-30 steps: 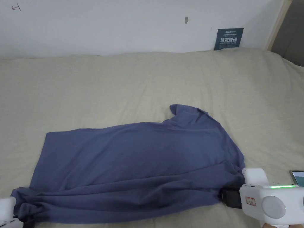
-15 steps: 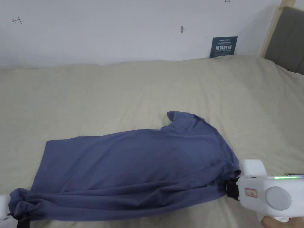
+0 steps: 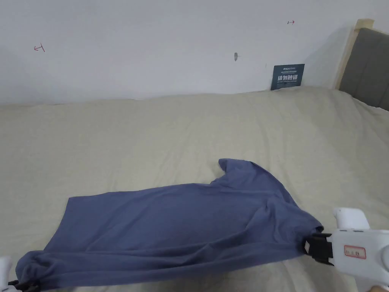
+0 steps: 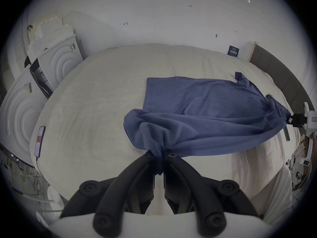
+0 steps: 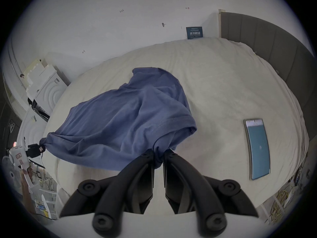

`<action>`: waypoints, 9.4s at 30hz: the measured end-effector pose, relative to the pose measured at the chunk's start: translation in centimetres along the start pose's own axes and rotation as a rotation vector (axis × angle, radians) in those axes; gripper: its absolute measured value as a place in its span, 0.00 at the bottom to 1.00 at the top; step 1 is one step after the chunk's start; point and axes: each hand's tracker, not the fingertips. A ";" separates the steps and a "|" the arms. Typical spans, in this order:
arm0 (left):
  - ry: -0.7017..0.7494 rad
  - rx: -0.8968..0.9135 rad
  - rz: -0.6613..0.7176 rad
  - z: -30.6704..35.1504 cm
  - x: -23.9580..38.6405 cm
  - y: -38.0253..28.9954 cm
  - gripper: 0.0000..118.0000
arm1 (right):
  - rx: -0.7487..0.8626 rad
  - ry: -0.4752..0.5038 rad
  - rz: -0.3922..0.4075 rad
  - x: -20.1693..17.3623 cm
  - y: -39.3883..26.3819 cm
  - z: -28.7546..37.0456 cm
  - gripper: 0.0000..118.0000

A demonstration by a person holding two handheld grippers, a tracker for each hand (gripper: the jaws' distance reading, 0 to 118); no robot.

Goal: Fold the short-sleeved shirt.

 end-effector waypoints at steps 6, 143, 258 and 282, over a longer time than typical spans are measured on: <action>-0.001 -0.063 -0.011 1.1 -0.1 -4.4 0.07 | -0.081 -0.016 0.028 1.0 -5.5 1.4 0.13; -0.079 0.058 0.058 -4.9 -0.2 12.3 0.04 | 0.033 -0.047 0.183 -1.6 13.3 -0.2 0.07; -0.406 0.134 -0.014 3.7 11.5 0.4 0.11 | 0.027 0.172 0.075 -9.8 -10.0 5.9 0.06; -0.545 -0.138 -0.180 -2.8 26.5 -1.9 0.95 | 0.041 0.179 -0.054 -3.9 -11.0 6.5 0.06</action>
